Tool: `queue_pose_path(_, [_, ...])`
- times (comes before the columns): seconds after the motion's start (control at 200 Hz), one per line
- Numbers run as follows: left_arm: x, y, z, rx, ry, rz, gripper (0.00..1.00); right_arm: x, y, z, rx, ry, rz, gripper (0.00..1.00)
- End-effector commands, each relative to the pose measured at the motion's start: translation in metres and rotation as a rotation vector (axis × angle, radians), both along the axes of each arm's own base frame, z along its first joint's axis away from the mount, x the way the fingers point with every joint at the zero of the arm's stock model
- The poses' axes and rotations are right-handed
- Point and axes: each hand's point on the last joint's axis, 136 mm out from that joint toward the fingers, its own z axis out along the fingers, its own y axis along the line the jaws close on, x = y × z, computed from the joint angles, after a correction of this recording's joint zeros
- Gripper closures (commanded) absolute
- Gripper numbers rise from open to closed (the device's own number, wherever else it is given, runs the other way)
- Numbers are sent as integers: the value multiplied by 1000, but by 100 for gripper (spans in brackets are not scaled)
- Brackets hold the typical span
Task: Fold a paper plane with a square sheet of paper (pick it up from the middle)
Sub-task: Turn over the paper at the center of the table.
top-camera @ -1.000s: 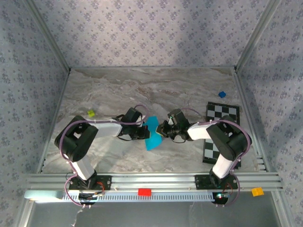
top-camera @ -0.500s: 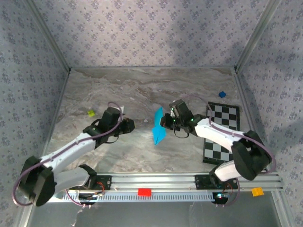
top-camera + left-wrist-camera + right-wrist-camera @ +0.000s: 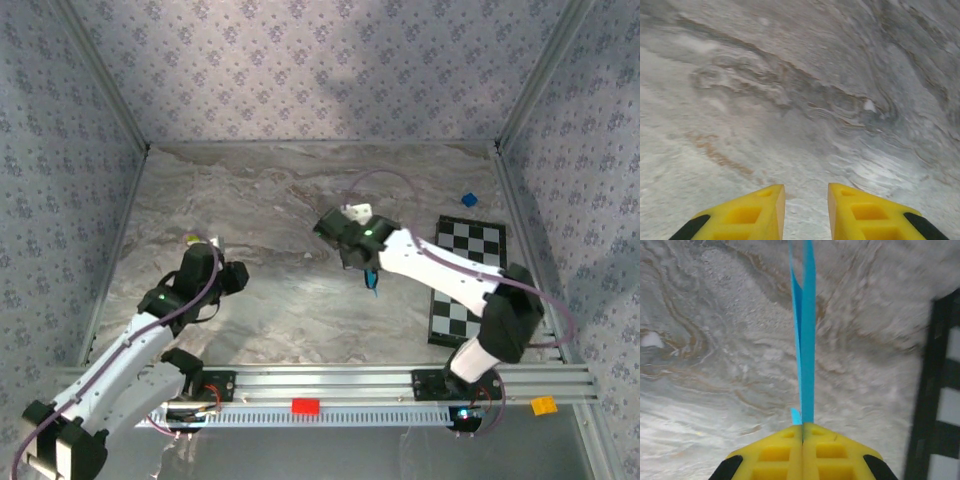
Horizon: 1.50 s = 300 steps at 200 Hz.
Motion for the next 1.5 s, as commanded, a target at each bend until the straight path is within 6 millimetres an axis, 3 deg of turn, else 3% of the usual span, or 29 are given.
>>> queue_pose_path(0.0, [-12, 31, -9, 75, 46, 92, 71, -1, -15, 18, -367, -95, 17, 97])
queue_pose_path(0.195, [-24, 59, -4, 86, 40, 200, 68, 0, 30, -23, -453, -25, 82, 98])
queue_pose_path(0.38, [-31, 75, 3, 65, 12, 278, 64, -16, 81, -81, -268, 117, 178, 95])
queue_pose_path(0.53, [-33, 76, 11, 69, 3, 275, 63, -29, 121, -107, -77, 227, 243, 90])
queue_pose_path(0.705, [-31, 68, 11, 46, 15, 242, 60, -37, 155, -103, 143, 281, 283, 76])
queue_pose_path(0.785, [-27, 54, 8, 2, 25, 184, 59, -38, 167, -87, 305, 281, 301, 64])
queue_pose_path(0.83, [-25, 45, 6, -27, 36, 148, 59, -36, 173, -74, 418, 270, 321, 62])
queue_pose_path(0.94, [-16, 18, 3, -102, 60, 36, 58, -29, 161, -56, 620, 226, 313, 63])
queue_pose_path(1.189, [-3, -45, -7, -302, 165, -208, 59, -23, 90, -72, 915, 252, 180, 77])
queue_pose_path(1.309, [1, -62, -15, -360, 218, -266, 58, -24, 78, -84, 999, 302, 142, 83])
queue_pose_path(1.494, [1, -81, -26, -419, 262, -312, 53, -27, 77, -105, 1020, 368, 110, 86])
